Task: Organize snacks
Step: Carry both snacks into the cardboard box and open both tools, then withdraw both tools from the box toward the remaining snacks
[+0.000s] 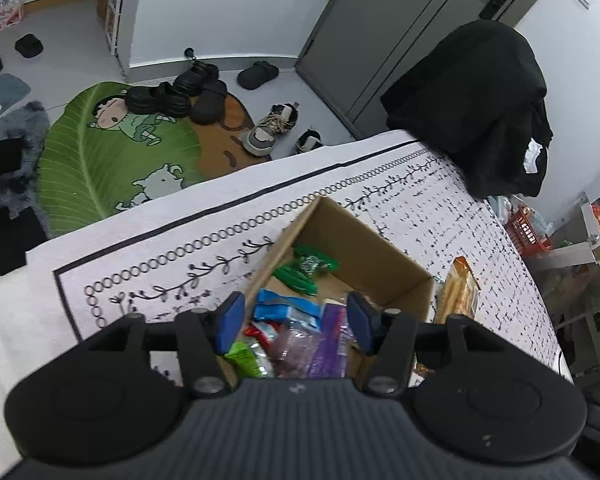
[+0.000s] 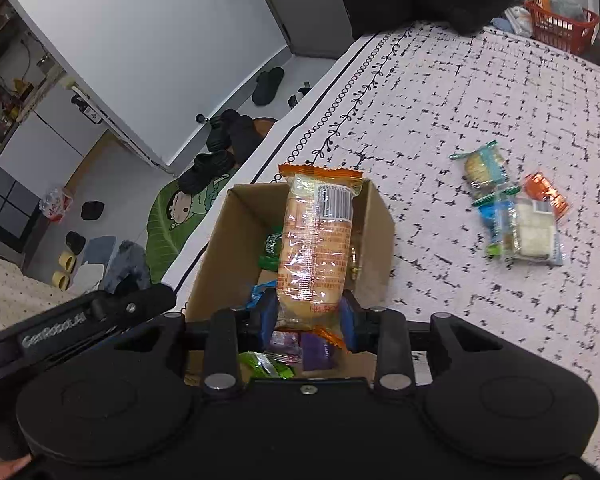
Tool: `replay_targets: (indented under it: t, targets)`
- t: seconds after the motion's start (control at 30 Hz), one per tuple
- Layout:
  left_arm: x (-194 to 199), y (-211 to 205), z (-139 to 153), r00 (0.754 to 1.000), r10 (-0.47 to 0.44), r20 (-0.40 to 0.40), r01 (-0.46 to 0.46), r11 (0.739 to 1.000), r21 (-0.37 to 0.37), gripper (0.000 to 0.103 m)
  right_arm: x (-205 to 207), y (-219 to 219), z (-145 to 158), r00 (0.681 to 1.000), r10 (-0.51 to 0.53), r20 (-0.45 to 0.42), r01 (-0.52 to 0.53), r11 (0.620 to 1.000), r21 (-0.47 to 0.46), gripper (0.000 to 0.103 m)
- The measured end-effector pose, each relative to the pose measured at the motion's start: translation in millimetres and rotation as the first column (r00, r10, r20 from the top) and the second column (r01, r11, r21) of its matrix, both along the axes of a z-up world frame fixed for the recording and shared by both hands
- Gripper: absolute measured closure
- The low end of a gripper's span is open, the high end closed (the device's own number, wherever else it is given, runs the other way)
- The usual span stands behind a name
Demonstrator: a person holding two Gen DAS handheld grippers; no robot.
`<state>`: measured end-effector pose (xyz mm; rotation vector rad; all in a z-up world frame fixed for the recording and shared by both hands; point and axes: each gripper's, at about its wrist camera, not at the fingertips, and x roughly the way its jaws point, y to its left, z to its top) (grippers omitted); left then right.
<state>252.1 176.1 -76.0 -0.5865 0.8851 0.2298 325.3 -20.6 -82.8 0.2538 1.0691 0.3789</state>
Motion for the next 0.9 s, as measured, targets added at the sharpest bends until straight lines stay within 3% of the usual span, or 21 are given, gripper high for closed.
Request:
replay_targets:
  t: [0.03, 0.1, 0.3, 0.5, 0.73, 0.9]
  targets:
    - [-1.2, 2.1, 0.0, 1.0, 0.002, -0.005, -0.002, 1.0, 0.002, 0.043, 0.3, 2.3, -1.6, 1.0, -0.005, -0.001, 0.005, 1.0, -0.005, 0.065]
    - [-3.4, 6.4, -0.3, 1.0, 0.004, -0.02, -0.003, 1.0, 0.007, 0.036, 0.6, 7.1, -5.1, 1.0, -0.007, -0.008, 0.007, 1.0, -0.027, 0.043]
    - [-9.8, 10.2, -1.6, 0.999, 0.005, -0.053, -0.003, 1.0, 0.022, 0.031, -8.2, 5.9, -8.8, 1.0, -0.003, -0.012, 0.003, 1.0, -0.022, 0.04]
    - [-13.4, -3.1, -0.6, 0.998, -0.014, -0.068, 0.018, 0.998, 0.053, 0.016, -18.1, -13.7, -4.4, 1.0, -0.007, 0.029, 0.007, 1.0, -0.004, 0.024]
    - [-14.5, -26.4, 1.9, 0.998, -0.02, -0.055, 0.024, 0.997, 0.078, 0.0, -24.5, -52.8, -2.6, 0.997, -0.037, 0.066, 0.036, 0.999, 0.008, 0.016]
    - [-11.0, -45.0, 4.4, 0.999, -0.03, -0.044, 0.034, 0.996, 0.085, 0.0, -26.6, -81.1, -2.6, 0.994, -0.058, 0.094, 0.055, 0.998, 0.04, 0.008]
